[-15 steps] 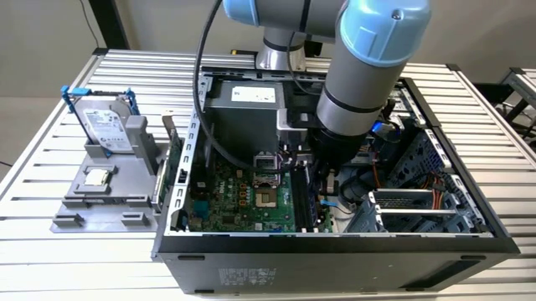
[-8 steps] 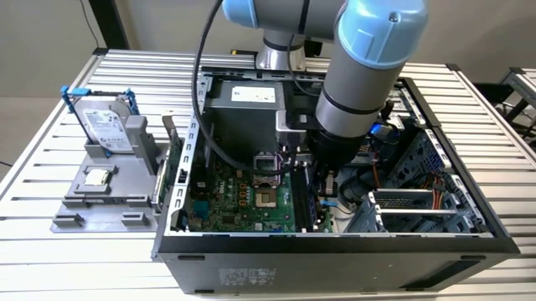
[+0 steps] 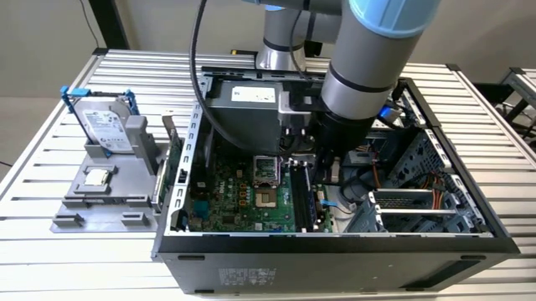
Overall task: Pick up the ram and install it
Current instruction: 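Press down the ram until it locks into place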
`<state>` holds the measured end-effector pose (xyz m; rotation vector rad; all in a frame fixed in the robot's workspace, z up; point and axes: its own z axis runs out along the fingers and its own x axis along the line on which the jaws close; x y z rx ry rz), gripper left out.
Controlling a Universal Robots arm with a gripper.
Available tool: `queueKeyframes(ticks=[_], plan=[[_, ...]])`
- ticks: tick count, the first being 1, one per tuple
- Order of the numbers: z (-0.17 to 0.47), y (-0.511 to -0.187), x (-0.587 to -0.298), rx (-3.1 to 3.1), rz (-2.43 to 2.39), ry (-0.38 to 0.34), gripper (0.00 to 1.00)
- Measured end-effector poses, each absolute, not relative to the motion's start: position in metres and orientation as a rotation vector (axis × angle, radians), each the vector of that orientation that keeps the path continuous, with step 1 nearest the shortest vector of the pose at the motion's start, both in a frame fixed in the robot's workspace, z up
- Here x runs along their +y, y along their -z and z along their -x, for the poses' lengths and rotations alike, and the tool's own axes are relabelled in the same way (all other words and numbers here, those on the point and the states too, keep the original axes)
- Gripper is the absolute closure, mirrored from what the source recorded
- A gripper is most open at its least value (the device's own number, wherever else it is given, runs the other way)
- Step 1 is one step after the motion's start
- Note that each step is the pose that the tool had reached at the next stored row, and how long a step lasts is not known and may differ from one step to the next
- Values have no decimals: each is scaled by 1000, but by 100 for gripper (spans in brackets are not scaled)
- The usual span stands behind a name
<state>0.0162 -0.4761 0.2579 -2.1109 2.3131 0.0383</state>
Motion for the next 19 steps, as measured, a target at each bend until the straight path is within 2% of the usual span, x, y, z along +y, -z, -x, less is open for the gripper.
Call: queueKeyframes(ticks=[10, 19], plan=[[-16, -303, -476, 2313, 2111, -38, 100], [-16, -305, -476, 2313, 2111, -38, 100]])
